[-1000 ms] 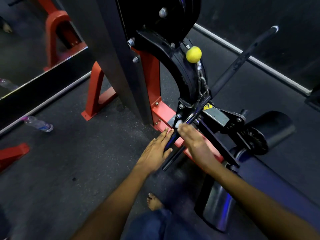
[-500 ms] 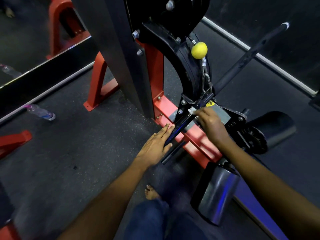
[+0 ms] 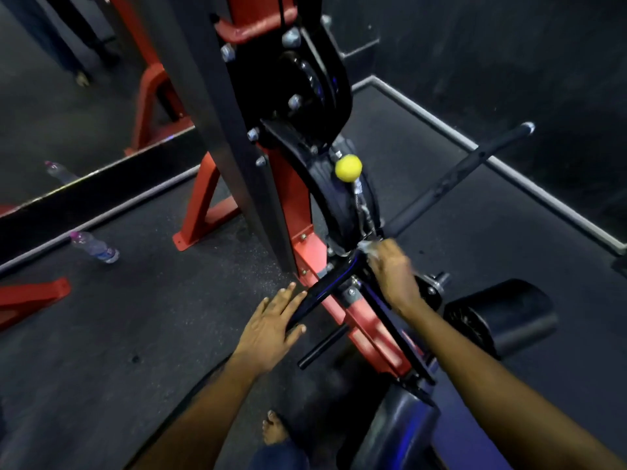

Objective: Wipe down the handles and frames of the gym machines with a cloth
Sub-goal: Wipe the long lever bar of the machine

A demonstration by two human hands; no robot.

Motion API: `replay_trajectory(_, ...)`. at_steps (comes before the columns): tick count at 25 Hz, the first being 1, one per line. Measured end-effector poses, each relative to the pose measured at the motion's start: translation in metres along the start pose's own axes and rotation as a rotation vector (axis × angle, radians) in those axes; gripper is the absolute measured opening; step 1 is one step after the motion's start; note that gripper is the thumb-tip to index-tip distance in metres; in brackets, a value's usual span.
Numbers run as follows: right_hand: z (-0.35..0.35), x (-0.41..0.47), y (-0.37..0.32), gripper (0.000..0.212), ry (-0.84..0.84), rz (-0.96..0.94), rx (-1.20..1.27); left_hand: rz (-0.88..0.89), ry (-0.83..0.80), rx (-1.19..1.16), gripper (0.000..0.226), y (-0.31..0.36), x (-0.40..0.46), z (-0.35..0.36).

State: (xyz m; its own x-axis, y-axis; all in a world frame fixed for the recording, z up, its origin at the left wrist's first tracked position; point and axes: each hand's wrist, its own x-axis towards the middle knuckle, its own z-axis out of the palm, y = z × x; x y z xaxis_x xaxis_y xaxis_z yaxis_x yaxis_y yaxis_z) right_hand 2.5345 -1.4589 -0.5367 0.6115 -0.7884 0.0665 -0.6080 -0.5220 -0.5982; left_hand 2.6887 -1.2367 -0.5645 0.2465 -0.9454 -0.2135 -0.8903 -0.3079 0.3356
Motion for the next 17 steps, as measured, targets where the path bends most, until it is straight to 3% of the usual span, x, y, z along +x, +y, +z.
replay_trajectory(1, 0.001, -0.005, -0.001, 0.019, -0.07, -0.103, -0.035, -0.013, 0.052, 0.042, 0.069, 0.01, 0.004, 0.0)
replay_trajectory(3, -0.008, -0.004, 0.011, 0.017, -0.001, -0.203, -0.006, 0.021, 0.2, 0.114, 0.064, 0.031, 0.022, -0.004)
replay_trajectory(6, -0.042, 0.026, 0.041, 0.024, 0.216, 0.055, 0.083, 0.102, 0.351, 0.167, 0.062, 0.073, 0.076, -0.022)
replay_trajectory(9, -0.06, 0.051, 0.072, 0.033, 0.317, 0.113, 0.073, 0.172, 0.448, 0.289, 0.066, 0.1, 0.134, -0.027)
replay_trajectory(11, -0.052, 0.058, 0.075, 0.043, 0.229, -0.024, 0.076, 0.145, 0.5, 0.344, 0.066, 0.1, 0.158, -0.02)
replay_trajectory(14, -0.033, 0.053, 0.091, 0.05, -0.073, -0.583, -0.18, 0.159, 0.635, 0.431, 0.067, 0.092, 0.17, -0.001)
replay_trajectory(15, -0.036, 0.065, 0.109, 0.05, -0.087, -0.678, -0.27, 0.174, 0.669, 0.444, 0.067, 0.09, 0.172, 0.003)
replay_trajectory(17, -0.047, 0.093, 0.139, 0.048, 0.006, -0.48, -0.215, 0.18, 0.717, 0.448, 0.069, 0.088, 0.175, 0.008)
